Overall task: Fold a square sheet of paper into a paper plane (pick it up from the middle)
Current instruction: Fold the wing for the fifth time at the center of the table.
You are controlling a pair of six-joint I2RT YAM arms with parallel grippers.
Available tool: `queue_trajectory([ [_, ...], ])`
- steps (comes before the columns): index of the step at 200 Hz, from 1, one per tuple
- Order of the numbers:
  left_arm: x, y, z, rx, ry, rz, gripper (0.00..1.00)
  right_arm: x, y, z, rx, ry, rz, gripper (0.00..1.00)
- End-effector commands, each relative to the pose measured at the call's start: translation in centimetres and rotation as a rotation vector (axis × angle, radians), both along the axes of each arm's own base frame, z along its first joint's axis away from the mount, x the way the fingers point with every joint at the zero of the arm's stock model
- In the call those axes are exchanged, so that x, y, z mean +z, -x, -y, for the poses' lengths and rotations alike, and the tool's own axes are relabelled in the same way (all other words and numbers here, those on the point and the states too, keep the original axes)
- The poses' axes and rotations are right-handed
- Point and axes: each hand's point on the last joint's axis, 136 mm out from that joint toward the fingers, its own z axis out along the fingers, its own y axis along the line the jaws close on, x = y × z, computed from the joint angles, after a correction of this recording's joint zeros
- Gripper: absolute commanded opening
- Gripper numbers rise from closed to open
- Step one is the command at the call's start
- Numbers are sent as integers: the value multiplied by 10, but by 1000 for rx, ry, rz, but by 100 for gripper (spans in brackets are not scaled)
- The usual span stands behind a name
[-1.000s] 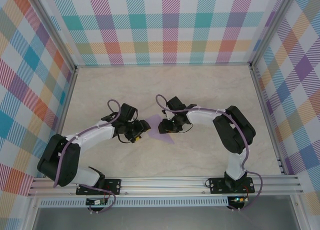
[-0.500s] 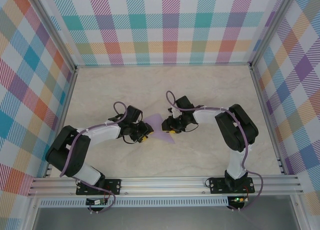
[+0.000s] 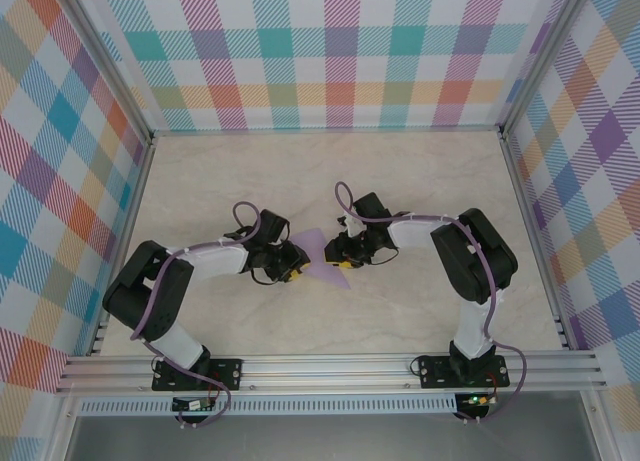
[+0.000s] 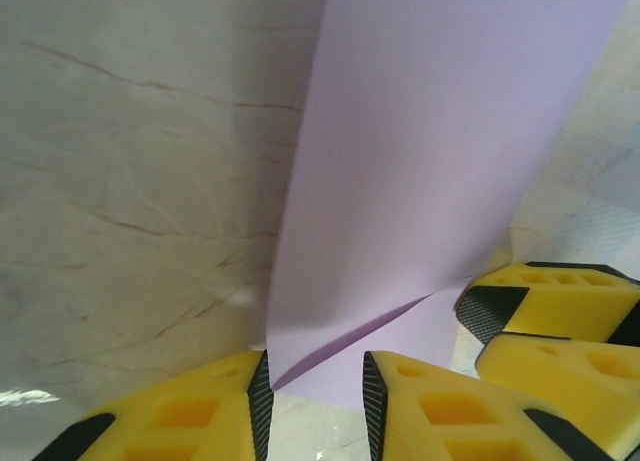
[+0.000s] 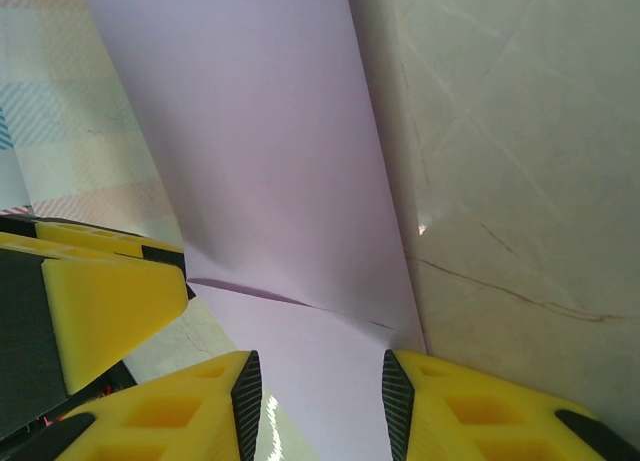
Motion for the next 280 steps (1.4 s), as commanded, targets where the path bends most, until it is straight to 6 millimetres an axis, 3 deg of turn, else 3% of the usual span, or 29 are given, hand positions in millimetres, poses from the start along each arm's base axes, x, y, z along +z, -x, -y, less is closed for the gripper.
queue_trajectory([
  [1,11,-8,16,-25,52,30,30,-7,6,3,0,-6,-39,39],
  [73,14,-8,25,-28,126,46,27,3,4,-1,15,-47,-3,42],
  [112,14,-8,27,-30,135,44,14,22,-1,-4,42,-90,85,52],
  [149,21,-9,24,-23,109,30,5,58,-13,0,70,-90,315,65],
  [181,27,-11,24,-8,105,19,4,69,-23,16,71,39,557,73],
  [209,35,-12,25,-7,101,22,4,76,-16,15,137,65,756,73],
  [249,41,-15,27,-3,106,19,4,76,9,-7,333,68,1022,70],
  [280,44,-16,28,0,106,20,4,61,20,-22,473,137,1165,70],
])
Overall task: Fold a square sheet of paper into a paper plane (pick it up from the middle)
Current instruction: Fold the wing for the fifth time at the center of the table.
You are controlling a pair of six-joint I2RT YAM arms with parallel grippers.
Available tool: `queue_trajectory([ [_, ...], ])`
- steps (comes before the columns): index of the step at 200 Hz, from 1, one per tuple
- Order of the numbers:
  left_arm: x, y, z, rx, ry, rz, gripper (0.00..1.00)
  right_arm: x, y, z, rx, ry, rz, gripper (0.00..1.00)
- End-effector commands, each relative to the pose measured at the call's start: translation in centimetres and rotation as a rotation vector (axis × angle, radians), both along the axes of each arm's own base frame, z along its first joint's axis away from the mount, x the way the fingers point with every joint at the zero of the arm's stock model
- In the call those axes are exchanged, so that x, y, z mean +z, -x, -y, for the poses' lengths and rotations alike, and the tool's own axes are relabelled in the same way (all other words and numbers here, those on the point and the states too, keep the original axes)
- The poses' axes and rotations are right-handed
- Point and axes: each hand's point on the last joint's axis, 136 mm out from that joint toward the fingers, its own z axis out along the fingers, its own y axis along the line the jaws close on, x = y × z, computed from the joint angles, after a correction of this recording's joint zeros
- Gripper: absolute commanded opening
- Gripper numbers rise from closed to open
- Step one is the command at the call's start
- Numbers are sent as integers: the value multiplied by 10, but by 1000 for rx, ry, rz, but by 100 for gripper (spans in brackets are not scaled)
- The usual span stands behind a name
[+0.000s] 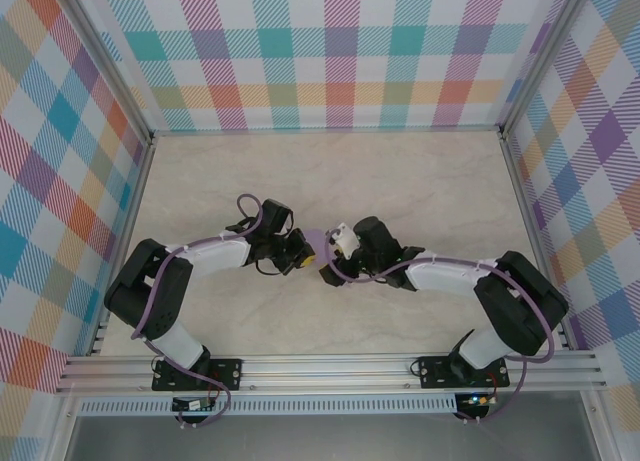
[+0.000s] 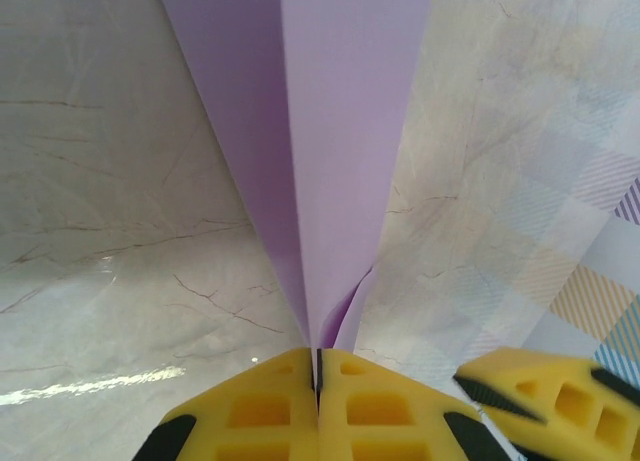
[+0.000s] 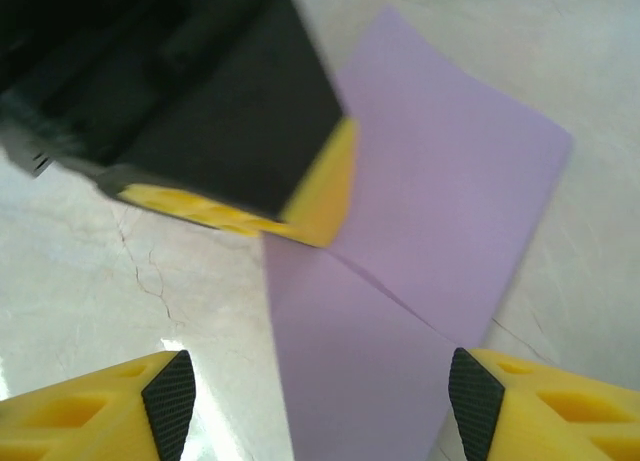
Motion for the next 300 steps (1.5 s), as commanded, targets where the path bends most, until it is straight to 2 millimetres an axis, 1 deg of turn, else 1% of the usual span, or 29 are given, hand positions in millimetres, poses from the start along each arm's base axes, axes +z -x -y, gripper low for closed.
queue_trajectory([
  [1,15,-1,4,4,8,7,4,8,-8,-14,91,44,245,70],
  [42,18,-2,5,7,15,3,4,-10,-8,-22,118,92,363,69],
  [61,19,-1,5,9,14,2,3,-22,-11,-22,114,133,394,64],
  [77,20,-1,4,12,15,2,3,-27,-15,-21,99,144,418,61],
  [95,21,-1,4,15,11,3,3,-28,-21,-20,74,151,449,54],
  [106,21,-1,4,15,11,4,3,-32,-22,-18,69,164,448,50],
  [110,21,-1,3,17,10,3,3,-27,-24,-21,63,146,467,47],
  [119,22,-1,4,17,13,4,3,-27,-25,-21,61,144,471,43],
  [134,22,-1,4,17,10,2,3,-28,-24,-22,67,142,472,41],
  [170,22,-1,4,17,10,2,3,-30,-25,-25,77,143,472,34],
  [196,25,-2,3,18,8,8,3,-32,-23,-26,86,143,465,24],
  [218,26,-3,2,22,-1,12,4,-31,-21,-26,91,135,451,21],
  [233,28,-4,0,22,-7,15,7,-31,-19,-27,94,128,440,17],
  [247,31,-6,-6,30,-29,24,13,-31,-17,-28,96,118,424,14],
  [256,36,-10,-13,40,-45,46,18,-30,-16,-28,93,105,412,13],
  [261,35,-7,-20,47,-71,32,21,-30,-16,-29,91,97,403,13],
  [264,37,-8,-24,52,-77,37,22,-35,-13,-26,94,111,378,12],
  [280,47,-12,-45,88,-116,64,33,-38,-8,-27,91,84,315,12],
  [300,57,-15,-70,139,-139,91,39,-41,-4,-28,80,44,229,10],
])
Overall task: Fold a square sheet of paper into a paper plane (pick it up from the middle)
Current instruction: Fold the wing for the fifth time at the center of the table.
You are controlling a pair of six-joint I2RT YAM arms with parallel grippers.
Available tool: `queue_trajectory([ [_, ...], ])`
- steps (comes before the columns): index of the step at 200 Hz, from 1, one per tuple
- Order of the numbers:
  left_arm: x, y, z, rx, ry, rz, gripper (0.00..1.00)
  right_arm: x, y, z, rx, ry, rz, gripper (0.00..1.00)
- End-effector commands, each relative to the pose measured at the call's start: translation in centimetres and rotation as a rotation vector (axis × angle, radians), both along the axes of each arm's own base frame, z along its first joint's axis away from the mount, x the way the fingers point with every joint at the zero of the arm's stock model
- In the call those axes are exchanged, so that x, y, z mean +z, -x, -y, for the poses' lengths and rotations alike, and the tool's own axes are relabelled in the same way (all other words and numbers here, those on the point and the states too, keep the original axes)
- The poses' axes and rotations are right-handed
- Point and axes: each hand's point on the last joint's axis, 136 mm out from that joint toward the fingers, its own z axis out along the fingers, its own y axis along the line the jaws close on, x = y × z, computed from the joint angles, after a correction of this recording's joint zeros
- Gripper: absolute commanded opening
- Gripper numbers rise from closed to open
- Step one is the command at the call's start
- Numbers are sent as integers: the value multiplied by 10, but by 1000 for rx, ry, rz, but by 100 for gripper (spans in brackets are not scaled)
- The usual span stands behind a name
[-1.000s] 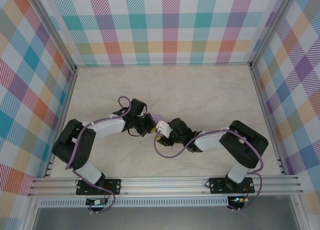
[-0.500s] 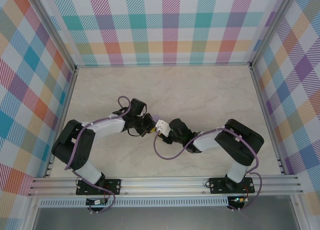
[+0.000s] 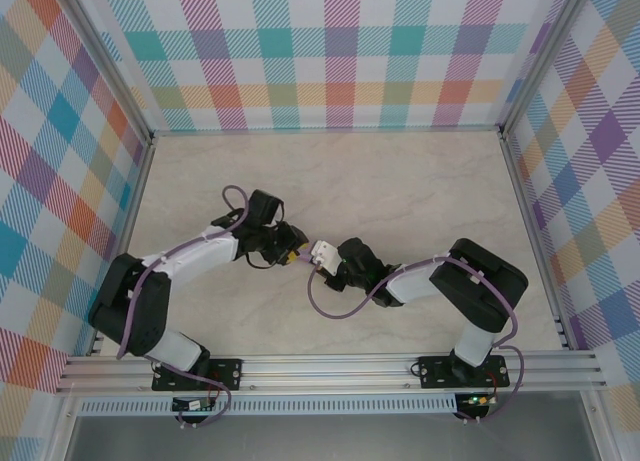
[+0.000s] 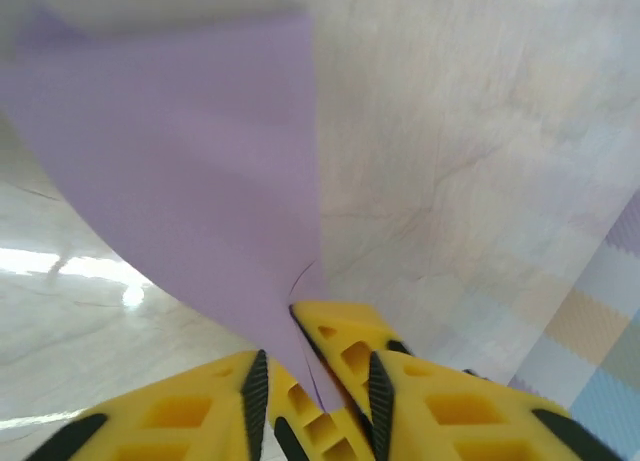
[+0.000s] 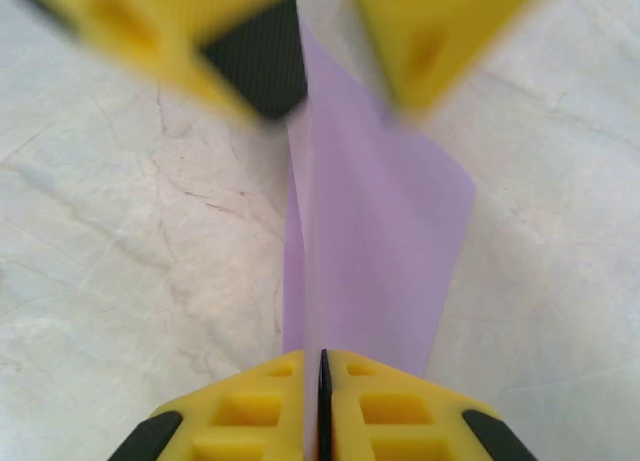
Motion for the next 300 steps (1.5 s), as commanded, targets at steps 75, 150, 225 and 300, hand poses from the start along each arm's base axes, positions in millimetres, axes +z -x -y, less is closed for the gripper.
queue_trajectory([
  [75,13,11,-21,31,118,187,37,-5,18,-19,-61,-195,-496,11],
  [150,-20,18,10,-41,154,170,24,-14,19,-26,-132,-230,-677,14],
  [225,-33,14,12,-51,123,148,17,-4,20,-25,-129,-264,-760,28],
  [300,-32,15,17,-86,121,148,16,6,17,-22,-141,-280,-828,33],
])
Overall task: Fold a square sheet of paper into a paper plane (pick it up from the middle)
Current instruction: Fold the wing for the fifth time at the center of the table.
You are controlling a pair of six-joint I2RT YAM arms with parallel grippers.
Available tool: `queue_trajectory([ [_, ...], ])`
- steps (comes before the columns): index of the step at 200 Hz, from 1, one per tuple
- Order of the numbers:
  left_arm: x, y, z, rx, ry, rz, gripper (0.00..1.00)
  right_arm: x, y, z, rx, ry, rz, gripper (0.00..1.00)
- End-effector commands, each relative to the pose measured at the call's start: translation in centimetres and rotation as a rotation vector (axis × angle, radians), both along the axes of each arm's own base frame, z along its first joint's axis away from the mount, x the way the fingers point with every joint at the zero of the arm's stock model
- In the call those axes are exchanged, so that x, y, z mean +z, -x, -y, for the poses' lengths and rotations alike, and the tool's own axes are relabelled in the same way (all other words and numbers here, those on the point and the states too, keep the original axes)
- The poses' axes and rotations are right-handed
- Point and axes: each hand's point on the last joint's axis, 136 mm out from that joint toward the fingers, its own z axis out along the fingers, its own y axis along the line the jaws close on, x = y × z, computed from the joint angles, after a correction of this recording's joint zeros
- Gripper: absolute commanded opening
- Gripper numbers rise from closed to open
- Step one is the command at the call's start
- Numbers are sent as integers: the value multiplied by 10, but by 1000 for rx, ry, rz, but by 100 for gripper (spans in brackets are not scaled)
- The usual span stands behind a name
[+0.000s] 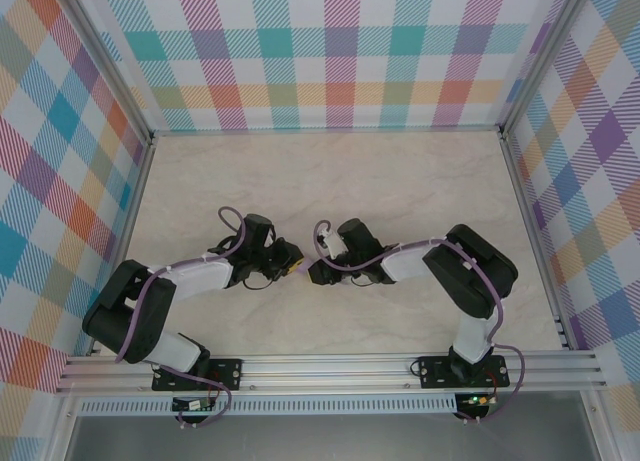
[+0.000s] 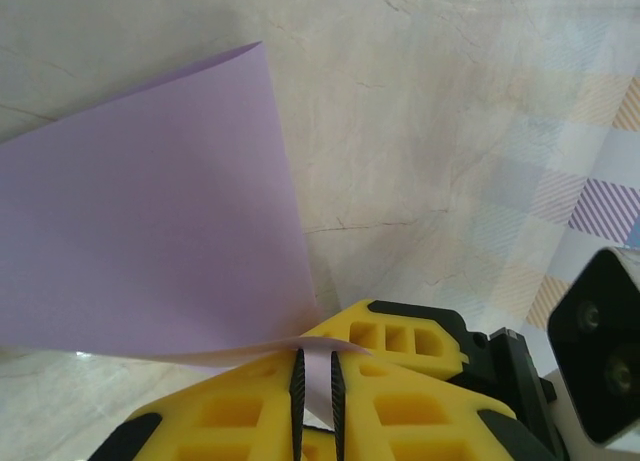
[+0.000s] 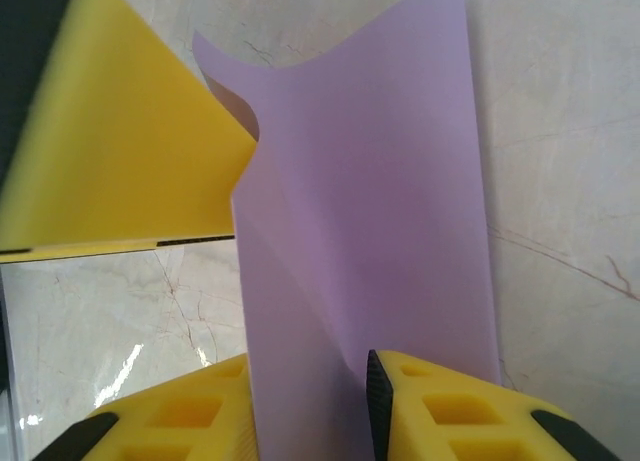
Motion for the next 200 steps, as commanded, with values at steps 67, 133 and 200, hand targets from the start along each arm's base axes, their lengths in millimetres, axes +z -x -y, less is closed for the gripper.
queue_trajectory([
  [67,4,-3,13,-61,0,17,16,22,-2,1,38,27,21,36],
  [133,2,-2,13,-68,-5,12,15,20,2,-2,61,25,0,27],
  [200,3,2,13,-72,0,24,15,5,8,-7,50,2,-108,10],
])
